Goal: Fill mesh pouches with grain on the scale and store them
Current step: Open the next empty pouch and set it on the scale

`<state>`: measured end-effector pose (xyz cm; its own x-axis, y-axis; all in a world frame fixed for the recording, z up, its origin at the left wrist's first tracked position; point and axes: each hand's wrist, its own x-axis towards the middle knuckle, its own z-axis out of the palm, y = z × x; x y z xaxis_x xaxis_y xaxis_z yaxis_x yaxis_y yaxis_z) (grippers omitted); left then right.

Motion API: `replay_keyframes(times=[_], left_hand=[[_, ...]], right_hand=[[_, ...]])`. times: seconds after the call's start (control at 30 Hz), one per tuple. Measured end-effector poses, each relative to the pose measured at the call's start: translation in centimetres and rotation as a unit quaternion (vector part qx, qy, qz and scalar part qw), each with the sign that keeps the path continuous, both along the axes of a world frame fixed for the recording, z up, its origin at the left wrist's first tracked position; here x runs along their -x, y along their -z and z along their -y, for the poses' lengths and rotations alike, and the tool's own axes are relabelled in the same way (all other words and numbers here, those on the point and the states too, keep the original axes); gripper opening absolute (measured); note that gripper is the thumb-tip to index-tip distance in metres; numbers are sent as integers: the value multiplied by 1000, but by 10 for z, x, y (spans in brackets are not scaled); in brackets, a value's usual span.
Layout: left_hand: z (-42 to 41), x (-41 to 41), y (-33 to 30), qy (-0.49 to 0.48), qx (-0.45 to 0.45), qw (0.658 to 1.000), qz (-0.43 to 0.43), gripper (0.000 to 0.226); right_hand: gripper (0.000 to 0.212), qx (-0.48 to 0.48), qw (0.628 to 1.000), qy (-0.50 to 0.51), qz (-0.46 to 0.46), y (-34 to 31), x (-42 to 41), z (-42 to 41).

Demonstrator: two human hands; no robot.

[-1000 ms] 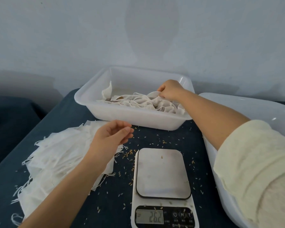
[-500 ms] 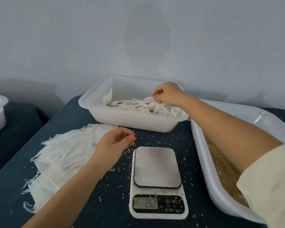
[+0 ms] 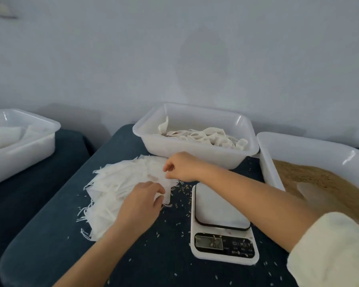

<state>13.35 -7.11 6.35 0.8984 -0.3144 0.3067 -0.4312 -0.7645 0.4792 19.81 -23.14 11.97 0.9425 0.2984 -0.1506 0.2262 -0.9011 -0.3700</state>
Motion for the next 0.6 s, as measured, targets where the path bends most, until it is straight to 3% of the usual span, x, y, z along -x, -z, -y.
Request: replay_keyframes(times=[0.13,0.33,0.5,0.6], left_hand=[[-30,-3,10,-42,-79,995,31,34],[-51,-5,23,-34,-141,989,12,49],[-55,-5,28,-18,-143,989,25,50],[-58,-6,24,-13,-74,996,55,41]], right_hand=[[47,-13,999,31,2,19,-10,-27],[54,-134,982,111,-68,30,-29,-62],[21,-207,965,136,-84,31,-37,-74],[24,-128,987,91,-19,36,-40,-78]])
